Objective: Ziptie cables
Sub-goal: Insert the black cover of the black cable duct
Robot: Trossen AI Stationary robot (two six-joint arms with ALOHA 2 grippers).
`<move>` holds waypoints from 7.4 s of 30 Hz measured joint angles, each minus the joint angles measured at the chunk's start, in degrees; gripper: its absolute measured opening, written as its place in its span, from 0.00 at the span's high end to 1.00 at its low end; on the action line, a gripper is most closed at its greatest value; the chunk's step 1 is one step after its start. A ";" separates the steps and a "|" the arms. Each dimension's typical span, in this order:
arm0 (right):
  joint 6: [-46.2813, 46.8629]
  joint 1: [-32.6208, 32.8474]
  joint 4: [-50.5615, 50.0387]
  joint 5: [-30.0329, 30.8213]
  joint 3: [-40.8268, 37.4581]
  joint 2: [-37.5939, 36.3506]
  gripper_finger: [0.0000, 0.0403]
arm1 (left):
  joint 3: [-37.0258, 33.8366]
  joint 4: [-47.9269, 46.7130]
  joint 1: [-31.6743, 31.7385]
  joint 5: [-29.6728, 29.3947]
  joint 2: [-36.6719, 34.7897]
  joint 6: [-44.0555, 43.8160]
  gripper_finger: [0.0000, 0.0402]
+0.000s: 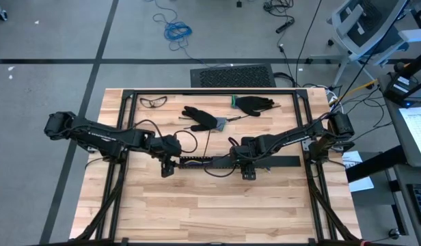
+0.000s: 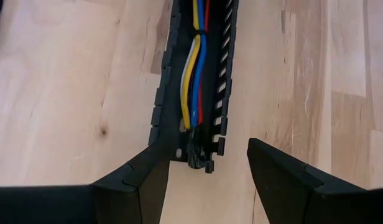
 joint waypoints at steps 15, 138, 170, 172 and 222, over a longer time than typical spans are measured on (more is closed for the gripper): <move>0.00 0.00 -0.02 0.02 0.00 -0.02 0.23 | 0.02 -1.31 -0.01 0.00 -0.02 -0.10 0.47; 1.95 0.00 -4.17 0.04 0.00 -0.04 0.23 | 7.43 -8.21 2.91 8.01 4.63 11.29 0.06; 1.90 0.00 -4.39 0.06 0.00 -0.04 0.23 | 7.65 -0.32 2.74 -0.17 23.28 5.92 0.06; 1.89 0.00 -4.42 0.05 0.00 -0.04 0.23 | 7.65 -0.92 2.74 -1.65 23.05 5.73 0.06; 1.49 0.00 -4.37 0.04 0.00 -0.04 0.23 | 7.48 -3.65 3.91 3.94 22.64 13.63 0.26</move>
